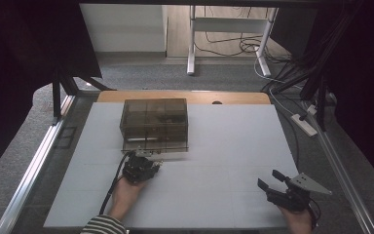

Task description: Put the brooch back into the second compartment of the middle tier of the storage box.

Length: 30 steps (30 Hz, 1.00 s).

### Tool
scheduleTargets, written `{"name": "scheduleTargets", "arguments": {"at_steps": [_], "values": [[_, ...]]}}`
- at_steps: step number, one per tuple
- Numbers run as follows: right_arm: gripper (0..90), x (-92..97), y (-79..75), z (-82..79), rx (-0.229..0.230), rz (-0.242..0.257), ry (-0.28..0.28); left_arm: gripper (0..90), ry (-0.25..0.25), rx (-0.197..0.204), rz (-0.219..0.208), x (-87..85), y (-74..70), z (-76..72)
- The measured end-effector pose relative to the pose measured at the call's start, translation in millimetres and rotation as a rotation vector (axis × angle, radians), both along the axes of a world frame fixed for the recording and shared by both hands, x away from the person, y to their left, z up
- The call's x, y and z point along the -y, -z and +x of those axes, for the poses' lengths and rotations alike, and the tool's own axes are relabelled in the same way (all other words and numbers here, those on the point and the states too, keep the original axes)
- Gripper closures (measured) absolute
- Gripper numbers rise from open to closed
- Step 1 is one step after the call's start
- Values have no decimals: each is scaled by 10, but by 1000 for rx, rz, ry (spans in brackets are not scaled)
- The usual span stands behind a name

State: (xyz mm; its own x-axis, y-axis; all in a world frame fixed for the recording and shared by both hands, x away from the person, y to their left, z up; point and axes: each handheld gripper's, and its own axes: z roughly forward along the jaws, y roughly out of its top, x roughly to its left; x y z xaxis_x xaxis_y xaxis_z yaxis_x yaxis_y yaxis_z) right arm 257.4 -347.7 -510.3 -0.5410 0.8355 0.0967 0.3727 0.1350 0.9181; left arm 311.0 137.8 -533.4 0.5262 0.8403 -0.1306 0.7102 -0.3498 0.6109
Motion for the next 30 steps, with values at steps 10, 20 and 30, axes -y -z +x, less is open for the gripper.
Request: {"name": "scheduleTargets", "arguments": {"at_steps": [10, 20, 30], "values": [[270, -4, 0, -2, 2, -3, -3, 804, 28, 7, 28, 14, -5, -11], [270, -7, -1, -5, 3, -4, -6, 853, 47, 9, 32, 21, -9, -18], [270, -11, -1, -5, 1, -6, -11, 862, 63, -2, 33, -10, -32, -21]]}}
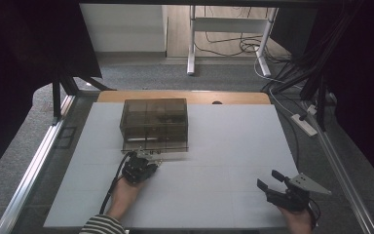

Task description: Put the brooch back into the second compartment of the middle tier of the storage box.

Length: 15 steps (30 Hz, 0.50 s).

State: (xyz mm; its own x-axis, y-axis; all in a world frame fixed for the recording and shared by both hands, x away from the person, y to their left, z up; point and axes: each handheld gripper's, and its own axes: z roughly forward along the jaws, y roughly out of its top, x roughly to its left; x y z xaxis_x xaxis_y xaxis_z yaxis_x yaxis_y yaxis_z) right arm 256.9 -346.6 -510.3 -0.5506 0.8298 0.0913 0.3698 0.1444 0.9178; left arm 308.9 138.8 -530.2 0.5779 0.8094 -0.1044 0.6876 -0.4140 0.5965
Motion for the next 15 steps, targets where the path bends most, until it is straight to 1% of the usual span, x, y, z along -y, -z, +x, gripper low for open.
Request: {"name": "scheduleTargets", "arguments": {"at_steps": [9, 15], "values": [[270, -3, -1, -3, 1, 2, -3, 864, 6, 7, -13, -13, -46, -33], [270, -4, -1, -4, 2, 0, -5, 865, 23, 9, -6, -8, -74, -66]]}}
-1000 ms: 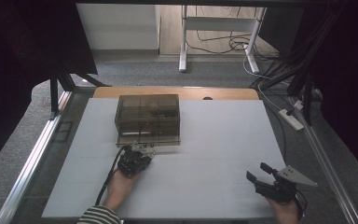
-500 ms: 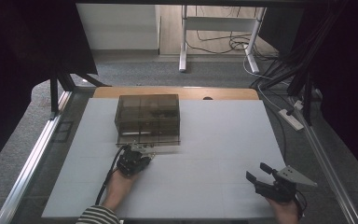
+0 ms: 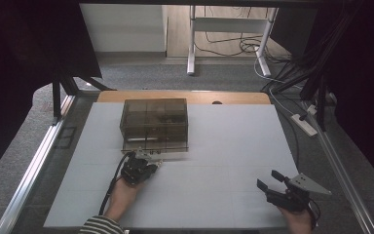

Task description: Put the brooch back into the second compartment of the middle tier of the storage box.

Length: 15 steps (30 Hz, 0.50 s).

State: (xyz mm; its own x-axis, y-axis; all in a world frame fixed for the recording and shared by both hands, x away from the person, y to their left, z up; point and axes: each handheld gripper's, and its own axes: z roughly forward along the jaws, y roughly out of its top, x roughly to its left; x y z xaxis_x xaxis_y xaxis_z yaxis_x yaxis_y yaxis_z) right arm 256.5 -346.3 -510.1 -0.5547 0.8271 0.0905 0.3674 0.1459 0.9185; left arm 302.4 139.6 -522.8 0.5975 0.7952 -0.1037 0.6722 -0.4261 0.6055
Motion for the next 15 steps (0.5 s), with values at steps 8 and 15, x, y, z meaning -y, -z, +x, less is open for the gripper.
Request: {"name": "scheduleTargets", "arguments": {"at_steps": [8, 15], "values": [[270, -1, 4, 6, -3, -1, -3, 865, 20, 3, -3, 6, -35, -51], [270, 0, 5, 8, -6, 2, -5, 865, 33, 1, -4, 21, -48, -77]]}}
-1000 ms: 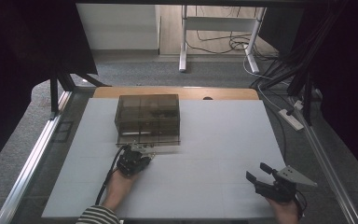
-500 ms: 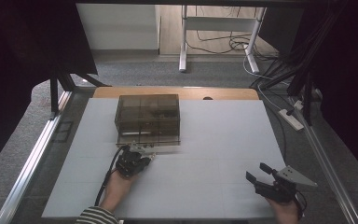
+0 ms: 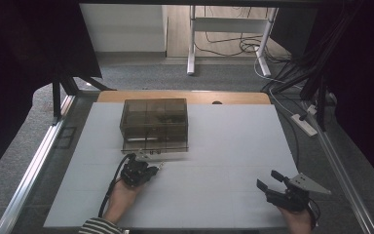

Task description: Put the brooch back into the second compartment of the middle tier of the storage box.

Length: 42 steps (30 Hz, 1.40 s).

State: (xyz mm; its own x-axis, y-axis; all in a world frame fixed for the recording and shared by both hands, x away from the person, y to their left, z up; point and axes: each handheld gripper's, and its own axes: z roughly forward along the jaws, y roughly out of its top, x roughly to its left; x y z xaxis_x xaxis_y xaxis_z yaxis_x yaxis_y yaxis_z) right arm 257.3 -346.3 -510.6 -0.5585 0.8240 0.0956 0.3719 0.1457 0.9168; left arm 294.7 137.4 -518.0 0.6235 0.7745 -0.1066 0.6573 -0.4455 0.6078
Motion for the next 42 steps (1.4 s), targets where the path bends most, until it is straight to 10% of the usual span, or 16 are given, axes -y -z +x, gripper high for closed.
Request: {"name": "scheduleTargets", "arguments": {"at_steps": [42], "values": [[269, -6, 13, 6, -16, -9, 2, 864, 54, 59, -67, -10, -316, -160]]}}
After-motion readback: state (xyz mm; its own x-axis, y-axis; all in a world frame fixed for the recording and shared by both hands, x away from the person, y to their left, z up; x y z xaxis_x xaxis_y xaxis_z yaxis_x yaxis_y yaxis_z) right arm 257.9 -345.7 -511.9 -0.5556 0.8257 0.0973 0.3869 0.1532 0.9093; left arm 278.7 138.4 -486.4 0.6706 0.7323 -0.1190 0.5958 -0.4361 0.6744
